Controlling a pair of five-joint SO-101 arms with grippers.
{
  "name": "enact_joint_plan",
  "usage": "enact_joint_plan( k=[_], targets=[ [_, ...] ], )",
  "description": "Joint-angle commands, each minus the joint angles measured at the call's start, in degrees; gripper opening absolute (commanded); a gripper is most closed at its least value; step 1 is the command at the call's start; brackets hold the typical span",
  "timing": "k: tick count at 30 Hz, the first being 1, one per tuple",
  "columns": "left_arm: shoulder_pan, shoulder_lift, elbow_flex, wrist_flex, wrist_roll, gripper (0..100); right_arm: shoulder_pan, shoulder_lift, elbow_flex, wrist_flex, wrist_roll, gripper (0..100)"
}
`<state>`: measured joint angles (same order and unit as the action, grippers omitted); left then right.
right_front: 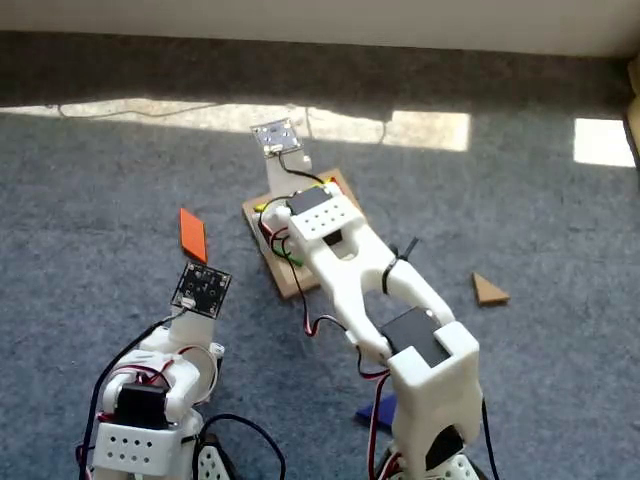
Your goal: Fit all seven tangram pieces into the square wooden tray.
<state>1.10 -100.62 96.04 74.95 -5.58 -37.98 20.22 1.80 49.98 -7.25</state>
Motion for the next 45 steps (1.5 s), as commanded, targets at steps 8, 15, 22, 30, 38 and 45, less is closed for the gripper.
enact_joint_plan(
  k=[8,15,22,30,38,45],
  targets=[
    [0.75,-1.19,1.19,-0.09,0.53,1,0.75,-22.46,1.1,16.75,0.09,4.6],
    [0.75,-1.19,1.19,-0.09,0.53,1,0.92,-33.98,13.76,28.62,0.35,4.6],
    [0.75,-1.19,1.19,-0.09,0.53,1,9.1,-47.16,24.48,33.45,2.02,4.6],
    [0.75,-1.19,1.19,-0.09,0.53,1,30.2,-51.65,32.84,25.27,16.18,4.6],
    [0.75,-1.19,1.19,-0.09,0.53,1,39.43,-51.56,35.82,19.56,7.91,29.6],
    [0.75,-1.19,1.19,-0.09,0.53,1,40.84,-50.42,35.82,16.22,-4.04,32.5]
  ],
)
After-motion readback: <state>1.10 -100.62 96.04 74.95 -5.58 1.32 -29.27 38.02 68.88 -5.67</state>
